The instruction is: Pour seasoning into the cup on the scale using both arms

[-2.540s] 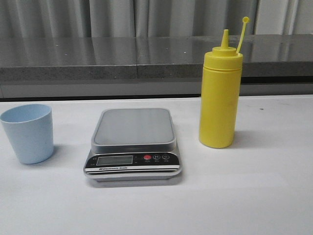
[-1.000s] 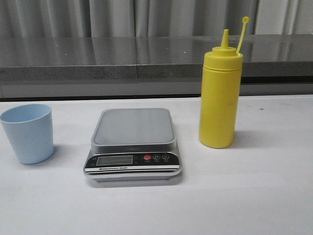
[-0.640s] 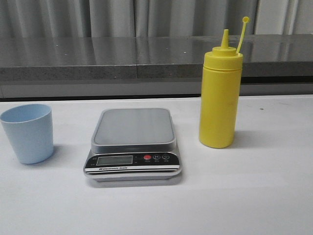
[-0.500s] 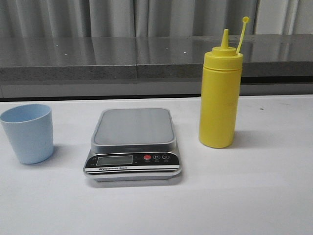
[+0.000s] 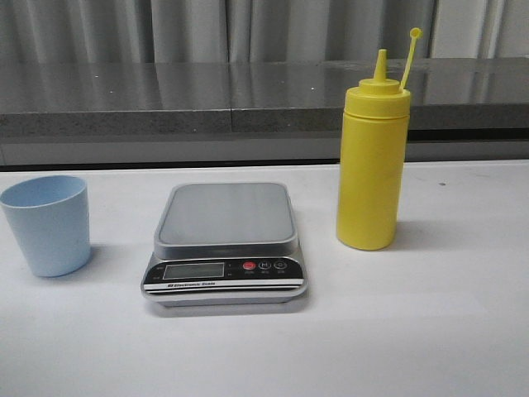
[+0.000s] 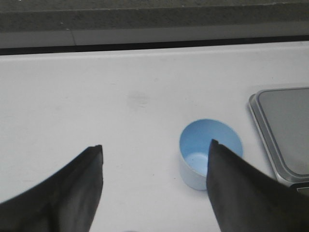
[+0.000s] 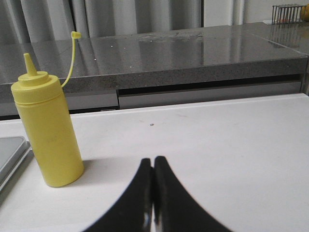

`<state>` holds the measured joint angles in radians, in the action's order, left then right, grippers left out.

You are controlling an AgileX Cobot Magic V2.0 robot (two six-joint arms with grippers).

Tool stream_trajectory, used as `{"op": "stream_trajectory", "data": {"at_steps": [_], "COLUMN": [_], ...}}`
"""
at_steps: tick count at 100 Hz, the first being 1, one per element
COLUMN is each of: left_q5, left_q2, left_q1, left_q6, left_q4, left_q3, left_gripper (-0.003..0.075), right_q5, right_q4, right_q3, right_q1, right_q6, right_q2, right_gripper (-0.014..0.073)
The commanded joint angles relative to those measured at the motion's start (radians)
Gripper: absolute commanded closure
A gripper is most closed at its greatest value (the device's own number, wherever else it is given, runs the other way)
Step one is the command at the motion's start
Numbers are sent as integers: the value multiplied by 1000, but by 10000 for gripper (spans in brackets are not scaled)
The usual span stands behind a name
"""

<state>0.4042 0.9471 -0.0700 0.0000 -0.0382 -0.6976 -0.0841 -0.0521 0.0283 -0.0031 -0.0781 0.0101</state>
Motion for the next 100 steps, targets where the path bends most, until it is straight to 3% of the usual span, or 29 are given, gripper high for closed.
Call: {"op": "stream_trajectory", "data": {"at_steps": [1, 44, 100], "left_q5": [-62, 188, 215], "left_q2": [67, 429, 699], "left_q1": [-37, -74, -74], "left_q6": [-9, -9, -9], "left_q4": [-12, -87, -87], "left_q3": [-75, -326, -431], "left_gripper": [269, 269, 269], "right_q5": [78, 78, 78], "right_q4": [5, 5, 5], "right_q3": [-15, -15, -15], "right_q1": [-5, -5, -5], "right_q6": [7, 7, 7], "right_q2": [24, 24, 24], "right_gripper": [652, 652, 652]}}
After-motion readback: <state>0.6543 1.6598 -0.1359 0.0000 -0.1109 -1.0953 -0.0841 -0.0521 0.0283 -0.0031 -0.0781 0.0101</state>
